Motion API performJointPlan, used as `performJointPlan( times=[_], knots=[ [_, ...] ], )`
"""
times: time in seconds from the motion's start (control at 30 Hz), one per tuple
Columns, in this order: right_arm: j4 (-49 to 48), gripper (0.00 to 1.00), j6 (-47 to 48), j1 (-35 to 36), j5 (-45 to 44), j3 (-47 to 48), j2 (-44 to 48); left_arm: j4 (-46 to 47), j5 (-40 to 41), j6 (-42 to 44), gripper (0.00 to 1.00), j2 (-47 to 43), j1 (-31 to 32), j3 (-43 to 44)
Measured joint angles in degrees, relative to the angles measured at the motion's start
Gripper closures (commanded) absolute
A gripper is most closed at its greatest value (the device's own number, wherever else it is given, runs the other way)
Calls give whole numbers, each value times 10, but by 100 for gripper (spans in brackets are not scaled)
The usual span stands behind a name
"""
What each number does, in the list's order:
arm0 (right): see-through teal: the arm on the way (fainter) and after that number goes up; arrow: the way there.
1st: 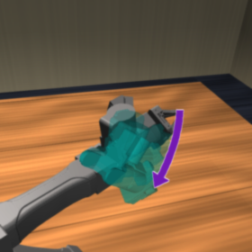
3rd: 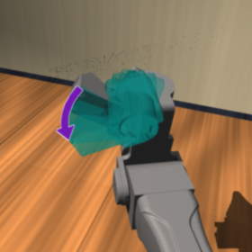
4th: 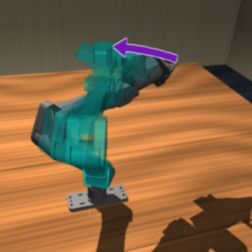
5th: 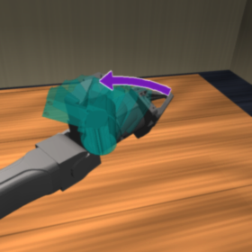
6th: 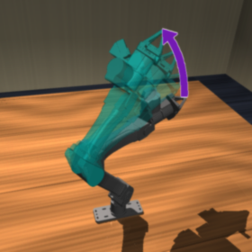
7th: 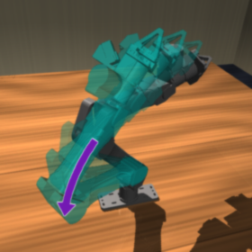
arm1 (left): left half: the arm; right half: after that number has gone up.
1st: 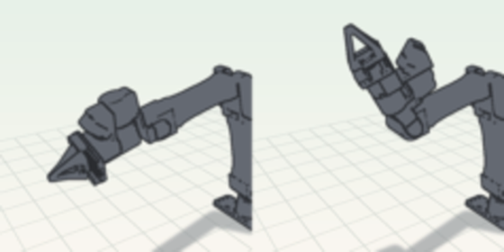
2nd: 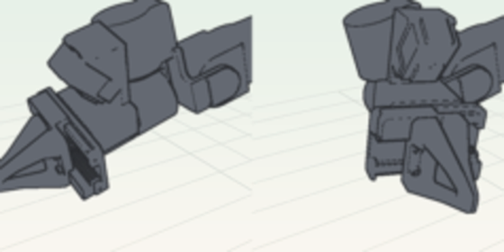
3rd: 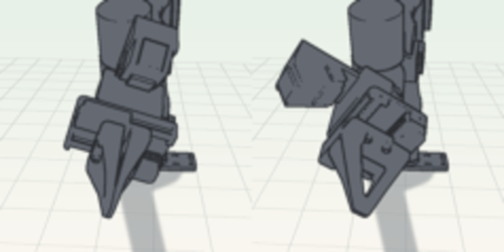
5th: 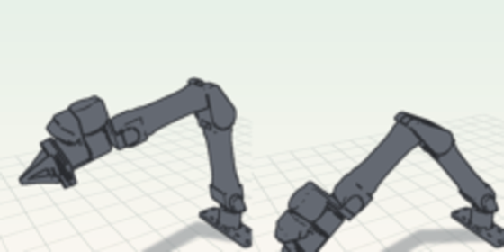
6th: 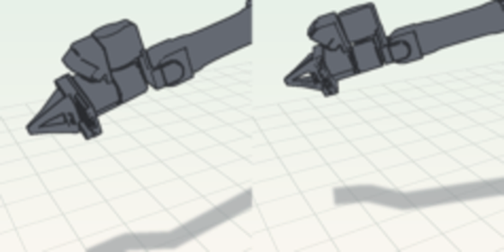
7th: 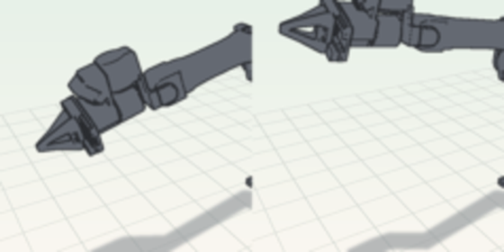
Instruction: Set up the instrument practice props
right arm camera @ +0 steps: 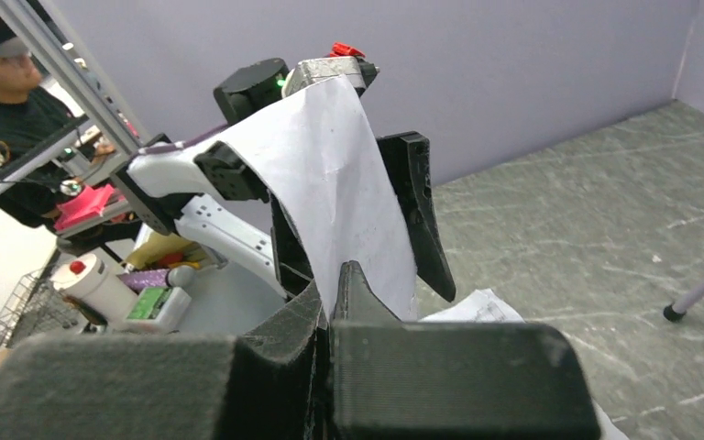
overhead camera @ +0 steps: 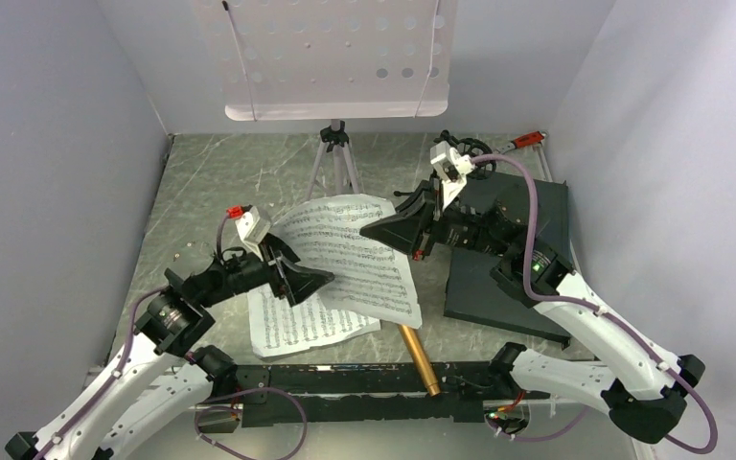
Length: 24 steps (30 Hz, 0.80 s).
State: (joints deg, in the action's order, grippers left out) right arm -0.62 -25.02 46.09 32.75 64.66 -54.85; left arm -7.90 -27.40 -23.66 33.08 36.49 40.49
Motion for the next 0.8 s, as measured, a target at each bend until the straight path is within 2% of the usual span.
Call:
performJointPlan(
  times=[0.13, 0.47, 0.8],
  knots=[
    [-23, 100, -14, 0, 7, 0, 4, 61, -37, -21, 23, 13, 0, 0],
    [-66, 100, -34, 0, 11, 0, 14, 99, -52, -34, 39, -31, 0, -10],
    [-105, 100, -61, 0, 23, -2, 10, 161, -85, -61, 47, -43, 0, -11]
  ],
)
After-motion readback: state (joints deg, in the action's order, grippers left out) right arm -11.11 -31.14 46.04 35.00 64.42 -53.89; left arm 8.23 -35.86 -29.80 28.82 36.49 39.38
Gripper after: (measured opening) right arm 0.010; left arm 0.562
